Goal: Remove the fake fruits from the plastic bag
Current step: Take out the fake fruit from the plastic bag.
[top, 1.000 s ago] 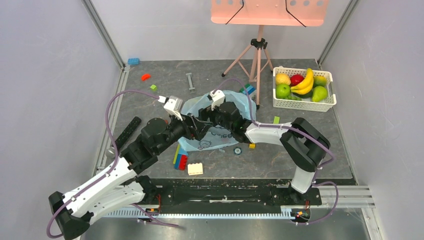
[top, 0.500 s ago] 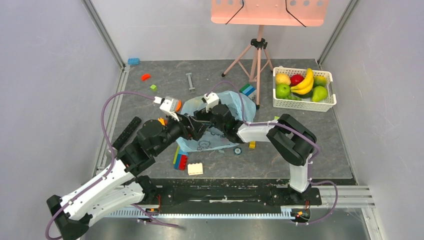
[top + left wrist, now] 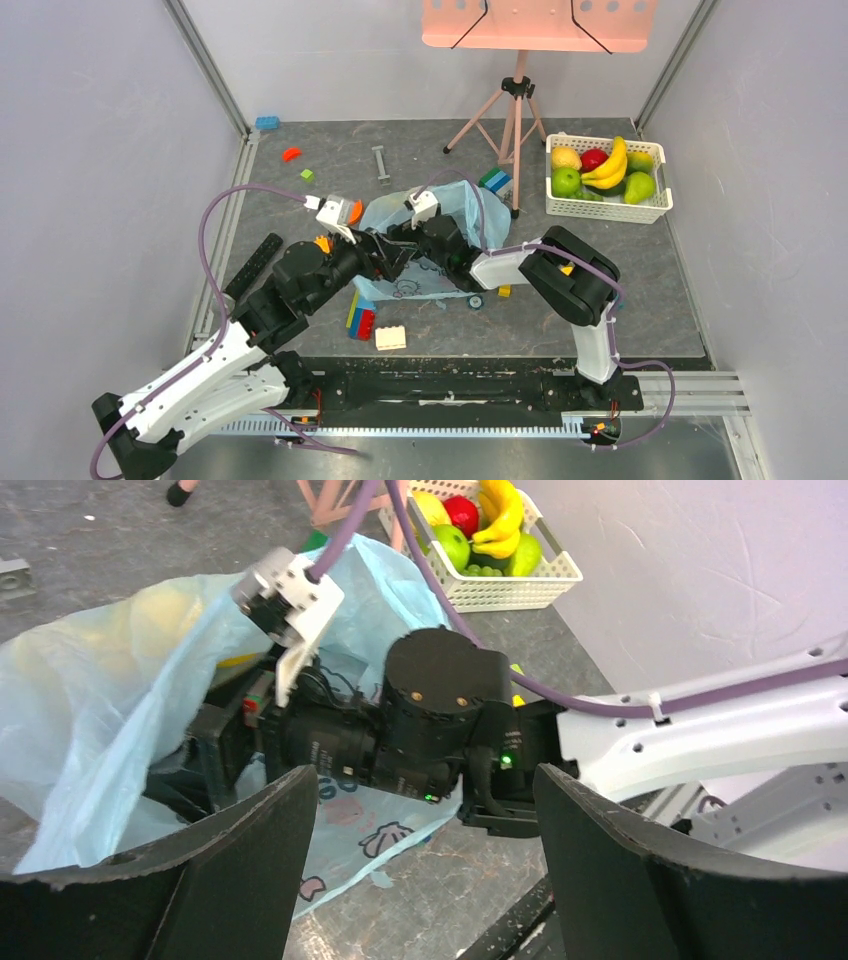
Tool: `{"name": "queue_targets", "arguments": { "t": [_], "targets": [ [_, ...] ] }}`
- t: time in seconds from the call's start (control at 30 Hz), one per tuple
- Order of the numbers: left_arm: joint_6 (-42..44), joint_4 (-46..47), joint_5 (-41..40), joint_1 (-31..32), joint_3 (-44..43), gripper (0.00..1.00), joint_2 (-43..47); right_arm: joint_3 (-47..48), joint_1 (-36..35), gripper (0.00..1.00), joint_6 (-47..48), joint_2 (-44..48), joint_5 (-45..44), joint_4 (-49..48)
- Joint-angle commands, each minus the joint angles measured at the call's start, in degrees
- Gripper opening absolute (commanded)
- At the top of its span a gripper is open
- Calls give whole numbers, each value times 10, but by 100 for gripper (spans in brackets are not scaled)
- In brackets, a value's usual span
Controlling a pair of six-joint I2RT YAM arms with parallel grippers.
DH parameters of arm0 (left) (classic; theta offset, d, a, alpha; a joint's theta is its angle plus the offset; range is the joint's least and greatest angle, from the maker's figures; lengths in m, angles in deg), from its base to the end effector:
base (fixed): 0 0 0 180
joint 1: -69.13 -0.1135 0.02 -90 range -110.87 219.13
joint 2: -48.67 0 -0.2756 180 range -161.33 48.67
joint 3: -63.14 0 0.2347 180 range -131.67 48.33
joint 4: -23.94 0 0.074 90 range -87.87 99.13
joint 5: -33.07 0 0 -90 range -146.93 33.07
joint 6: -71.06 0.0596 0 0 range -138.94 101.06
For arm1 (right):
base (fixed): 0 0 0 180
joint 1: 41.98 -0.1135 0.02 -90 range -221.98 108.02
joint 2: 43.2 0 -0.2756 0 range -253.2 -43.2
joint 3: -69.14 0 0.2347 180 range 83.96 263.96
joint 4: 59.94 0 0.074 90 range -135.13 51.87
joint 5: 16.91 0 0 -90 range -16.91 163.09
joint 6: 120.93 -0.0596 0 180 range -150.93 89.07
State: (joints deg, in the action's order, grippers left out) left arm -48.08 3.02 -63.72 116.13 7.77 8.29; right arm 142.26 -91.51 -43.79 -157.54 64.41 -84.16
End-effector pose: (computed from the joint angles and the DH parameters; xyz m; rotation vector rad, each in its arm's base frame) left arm 0.1206 -0.1190 0.3390 0.1795 1.7458 -0.8924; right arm 0.2906 0.3268 0.1711 -0.4980 1.8432 0.6069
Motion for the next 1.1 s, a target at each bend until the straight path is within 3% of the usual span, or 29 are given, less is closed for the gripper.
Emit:
{"name": "queue_targets", "arguments": {
  "t": [0.0, 0.3, 0.57, 0.87, 1.07],
  "targets": [
    [47, -1, -44, -10, -28, 86, -13, -31, -4, 98, 9, 39, -5, -40],
    [19, 38, -32, -135, -98, 85, -152, -56, -4, 98, 13, 55, 3, -47],
    [-43, 120, 101, -307, -96, 80, -320, -41, -4, 98, 6, 49, 17, -56],
    [-42, 200, 141, -343, -93, 69, -447, 6, -4, 98, -12, 22, 26, -55],
    [-54, 249, 188, -344, -95, 53, -523, 28, -3, 97, -19, 3, 22, -48]
  ]
}}
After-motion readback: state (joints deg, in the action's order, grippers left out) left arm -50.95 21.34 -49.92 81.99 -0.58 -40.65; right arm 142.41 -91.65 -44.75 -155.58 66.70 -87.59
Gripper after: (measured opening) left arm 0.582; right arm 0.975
